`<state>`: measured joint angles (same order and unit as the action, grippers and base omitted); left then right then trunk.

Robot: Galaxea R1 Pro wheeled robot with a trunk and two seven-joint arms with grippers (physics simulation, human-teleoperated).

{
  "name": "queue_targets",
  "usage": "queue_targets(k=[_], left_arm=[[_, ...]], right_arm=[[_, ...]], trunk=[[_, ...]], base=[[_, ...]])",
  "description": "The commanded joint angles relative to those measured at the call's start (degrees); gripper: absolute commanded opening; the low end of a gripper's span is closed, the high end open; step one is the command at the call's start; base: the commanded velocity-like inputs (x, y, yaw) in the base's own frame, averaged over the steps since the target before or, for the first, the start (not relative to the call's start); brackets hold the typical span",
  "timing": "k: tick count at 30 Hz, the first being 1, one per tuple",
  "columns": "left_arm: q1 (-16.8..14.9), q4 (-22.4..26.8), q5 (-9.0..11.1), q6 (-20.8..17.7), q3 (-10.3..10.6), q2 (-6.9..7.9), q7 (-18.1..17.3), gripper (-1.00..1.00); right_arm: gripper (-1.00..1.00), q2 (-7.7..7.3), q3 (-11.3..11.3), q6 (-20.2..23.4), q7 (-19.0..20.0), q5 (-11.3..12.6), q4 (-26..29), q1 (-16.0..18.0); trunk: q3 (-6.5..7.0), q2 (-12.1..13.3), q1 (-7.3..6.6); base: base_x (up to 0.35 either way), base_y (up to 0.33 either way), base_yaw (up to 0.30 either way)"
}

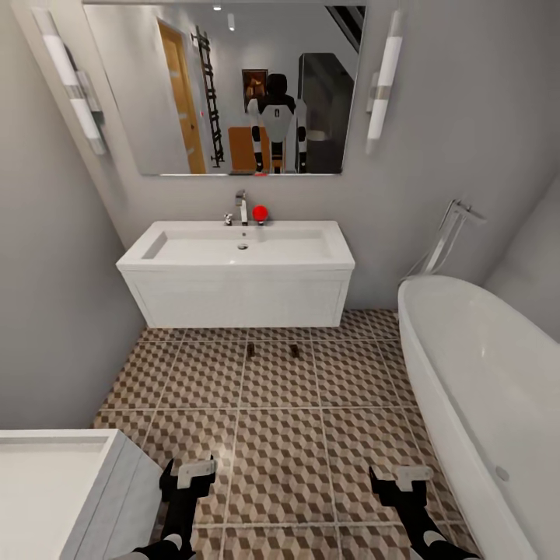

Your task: Take the four mousetraps from the cabinet in the bathroom and place them on the bathroom floor. Make sure all four end up on the same floor surface, and ensure that at least two of them are either under or directly next to the same bathroom sink.

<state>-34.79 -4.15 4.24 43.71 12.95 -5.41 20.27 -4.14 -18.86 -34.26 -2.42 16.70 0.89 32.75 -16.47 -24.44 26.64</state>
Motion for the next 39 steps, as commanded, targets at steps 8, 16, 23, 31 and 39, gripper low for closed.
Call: queue_targets(k=[8, 16, 23, 31, 39], left_arm=[[-0.1, -0.2, 0.4, 0.3, 0.5, -0.04, 0.1, 1.00], [-0.1, -0.2, 0.4, 0.3, 0.5, -0.04, 0.1, 1.00], [-0.1, -0.2, 0.4, 0.3, 0.5, -0.04, 0.1, 1.00], [-0.1, -0.2, 0.4, 0.3, 0.5, -0.04, 0.1, 1.00], [-0.1, -0.2, 0.4, 0.3, 0.5, -0.04, 0.1, 1.00]], right_arm=[[1.00, 0.08, -0.5, 0.0, -0.3, 0.3, 0.0, 0.0], [1.00, 0.09, -0.6, 0.0, -0.3, 0.3, 0.0, 0.0], [1.00, 0.10, -0.5, 0.1, -0.4, 0.3, 0.0, 0.0], [1.00, 0.09, -0.6, 0.1, -0.3, 0.3, 0.0, 0.0], [1.00, 0.09, -0.6, 0.1, -0.3, 0.3, 0.0, 0.0]], trunk=[[0.63, 1.5, -0.85], [0.63, 1.5, -0.85], [0.63, 1.5, -0.85], [0.63, 1.5, -0.85], [0.63, 1.5, -0.85]], base=[[0.000, 0.000, 0.000], [0.000, 0.000, 0.000], [0.000, 0.000, 0.000], [0.000, 0.000, 0.000], [0.000, 0.000, 0.000]])
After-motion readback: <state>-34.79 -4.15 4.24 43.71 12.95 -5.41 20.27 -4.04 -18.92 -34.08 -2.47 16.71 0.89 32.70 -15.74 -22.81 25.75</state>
